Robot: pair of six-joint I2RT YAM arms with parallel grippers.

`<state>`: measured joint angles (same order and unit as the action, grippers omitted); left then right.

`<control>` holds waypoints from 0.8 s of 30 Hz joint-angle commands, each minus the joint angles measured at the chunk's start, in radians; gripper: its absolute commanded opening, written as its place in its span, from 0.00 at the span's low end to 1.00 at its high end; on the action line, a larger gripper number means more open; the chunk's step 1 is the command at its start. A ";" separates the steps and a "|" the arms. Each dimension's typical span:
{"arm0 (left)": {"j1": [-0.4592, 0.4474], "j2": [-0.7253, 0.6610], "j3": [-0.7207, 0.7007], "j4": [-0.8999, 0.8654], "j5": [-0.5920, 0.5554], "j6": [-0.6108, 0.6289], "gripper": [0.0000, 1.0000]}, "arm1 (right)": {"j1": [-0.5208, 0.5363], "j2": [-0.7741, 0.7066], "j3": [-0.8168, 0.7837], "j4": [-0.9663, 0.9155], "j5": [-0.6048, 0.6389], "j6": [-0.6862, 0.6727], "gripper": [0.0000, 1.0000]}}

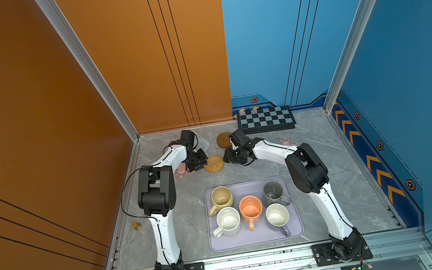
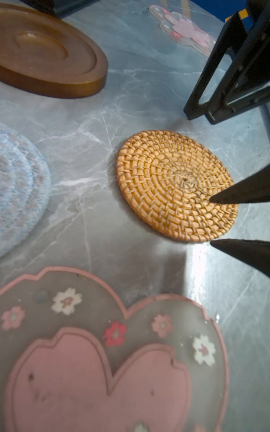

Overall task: Place cups on coasters
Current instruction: Move the coaster to the top-center of the table.

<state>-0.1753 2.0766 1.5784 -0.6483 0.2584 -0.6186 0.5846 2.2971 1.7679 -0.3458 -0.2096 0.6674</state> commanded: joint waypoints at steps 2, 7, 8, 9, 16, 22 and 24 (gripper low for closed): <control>0.008 -0.120 -0.027 -0.059 -0.046 0.064 0.28 | -0.030 -0.138 -0.087 -0.058 0.076 -0.076 0.61; 0.014 -0.182 -0.037 -0.090 -0.088 0.083 0.29 | -0.092 -0.290 -0.195 -0.060 0.137 -0.129 0.62; 0.013 -0.191 -0.040 -0.091 -0.088 0.084 0.29 | -0.109 -0.310 -0.215 -0.063 0.143 -0.137 0.62; 0.013 -0.201 -0.042 -0.090 -0.088 0.085 0.29 | -0.133 -0.334 -0.236 -0.070 0.151 -0.142 0.62; 0.007 -0.242 -0.039 -0.105 -0.081 0.084 0.29 | -0.306 -0.458 -0.357 -0.131 0.258 -0.190 0.65; 0.005 -0.268 -0.041 -0.122 -0.093 0.088 0.30 | -0.435 -0.458 -0.354 -0.177 0.288 -0.256 0.67; 0.004 -0.271 -0.044 -0.124 -0.110 0.091 0.30 | -0.467 -0.450 -0.339 -0.177 0.298 -0.276 0.69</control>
<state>-0.1703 1.8462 1.5501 -0.7353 0.1825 -0.5461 0.1490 1.8530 1.4281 -0.4763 0.0429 0.4473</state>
